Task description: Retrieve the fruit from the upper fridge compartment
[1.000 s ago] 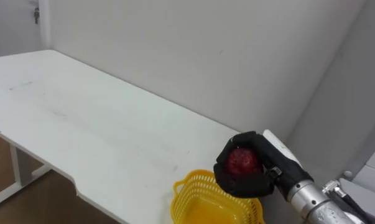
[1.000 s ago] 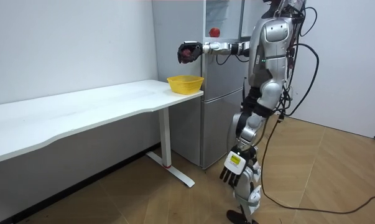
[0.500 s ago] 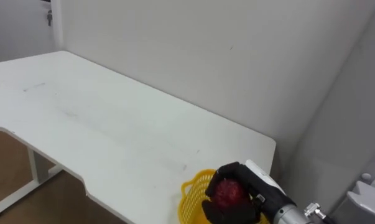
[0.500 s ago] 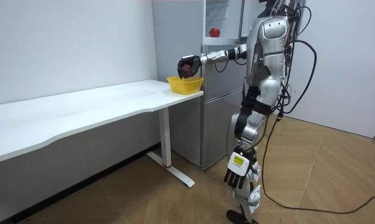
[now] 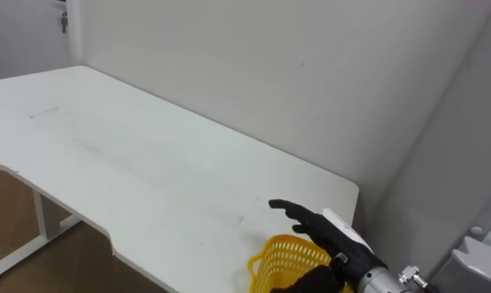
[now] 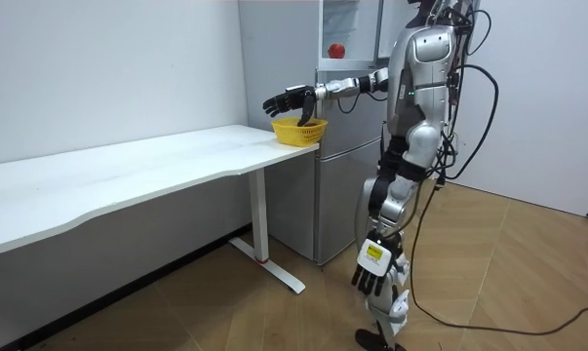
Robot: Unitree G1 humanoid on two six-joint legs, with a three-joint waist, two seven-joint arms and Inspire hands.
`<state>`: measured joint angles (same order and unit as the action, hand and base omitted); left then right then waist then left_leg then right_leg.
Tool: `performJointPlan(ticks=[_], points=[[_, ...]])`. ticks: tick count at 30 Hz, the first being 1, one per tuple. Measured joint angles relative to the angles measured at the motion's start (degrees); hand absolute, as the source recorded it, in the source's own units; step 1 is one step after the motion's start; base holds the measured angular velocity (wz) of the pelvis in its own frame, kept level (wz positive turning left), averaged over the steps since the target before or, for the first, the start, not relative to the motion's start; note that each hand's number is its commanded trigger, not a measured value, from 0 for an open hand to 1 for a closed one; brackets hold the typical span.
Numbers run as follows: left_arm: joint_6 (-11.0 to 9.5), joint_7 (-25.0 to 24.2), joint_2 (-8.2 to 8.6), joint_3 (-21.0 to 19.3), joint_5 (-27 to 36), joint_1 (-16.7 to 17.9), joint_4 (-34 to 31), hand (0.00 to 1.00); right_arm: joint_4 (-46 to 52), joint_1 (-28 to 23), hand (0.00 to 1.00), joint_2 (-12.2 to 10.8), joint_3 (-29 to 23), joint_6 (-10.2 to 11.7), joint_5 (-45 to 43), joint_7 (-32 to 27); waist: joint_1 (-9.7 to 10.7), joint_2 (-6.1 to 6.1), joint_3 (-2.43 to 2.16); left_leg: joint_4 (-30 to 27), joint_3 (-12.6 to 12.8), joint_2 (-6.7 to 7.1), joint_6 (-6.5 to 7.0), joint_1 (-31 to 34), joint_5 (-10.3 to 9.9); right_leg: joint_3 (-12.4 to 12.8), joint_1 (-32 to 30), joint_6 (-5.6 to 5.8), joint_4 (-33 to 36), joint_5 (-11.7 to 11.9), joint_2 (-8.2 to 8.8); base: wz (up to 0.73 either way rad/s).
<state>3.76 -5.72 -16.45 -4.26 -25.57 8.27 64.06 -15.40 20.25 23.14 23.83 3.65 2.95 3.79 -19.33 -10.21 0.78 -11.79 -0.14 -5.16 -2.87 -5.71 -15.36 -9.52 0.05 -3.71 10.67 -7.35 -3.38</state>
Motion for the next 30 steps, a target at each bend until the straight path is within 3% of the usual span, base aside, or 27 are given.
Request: performJointPlan(ticks=[15, 21, 26, 30], points=[[-0.08, 0.04, -0.06, -0.03, 0.04, -0.02, -0.15, 0.00, 0.01, -0.77, 0.00, -0.02, 0.25, 0.00, 1.80, -0.09, 0.00, -0.17, -0.12, 0.05, 0.21, 0.01, 0.00, -0.03, 0.00, 0.07, 0.05, 0.09, -0.06, -0.06, 0.00, 0.00], [-0.19, -0.27, -0.28, -0.11, -0.02, 0.06, -0.09, 0.00, 0.69, -0.76, 0.00, -0.15, 0.09, 0.01, 1.81, -0.77, 0.06, -0.81, -0.21, -0.08, 0.35, 0.02, 0.01, -0.12, 0.01, 0.77, 0.05, 0.09, 0.17, -0.09, -0.03, 0.00], [-0.34, -0.78, -0.31, -0.43, 0.08, 0.02, -0.01, 0.00, 7.67, -0.77, 0.00, -0.18, -1.43, 0.24, 1.83, -1.47, 0.44, -0.98, -0.03, -0.30, 1.61, -0.10, 0.01, -0.65, 0.01, 1.54, 0.46, 0.08, 0.19, -0.08, -0.23, -0.06], [-0.72, 0.16, 0.07, -0.66, -0.02, 0.09, 0.09, 0.00, 12.30, -0.80, 0.00, -0.20, -3.53, 1.90, 1.78, -3.77, 1.35, -0.56, 0.29, 0.28, 2.41, -0.11, 0.09, -1.82, -0.07, 1.65, 1.36, 0.21, 0.05, -0.14, -0.25, -0.01]])
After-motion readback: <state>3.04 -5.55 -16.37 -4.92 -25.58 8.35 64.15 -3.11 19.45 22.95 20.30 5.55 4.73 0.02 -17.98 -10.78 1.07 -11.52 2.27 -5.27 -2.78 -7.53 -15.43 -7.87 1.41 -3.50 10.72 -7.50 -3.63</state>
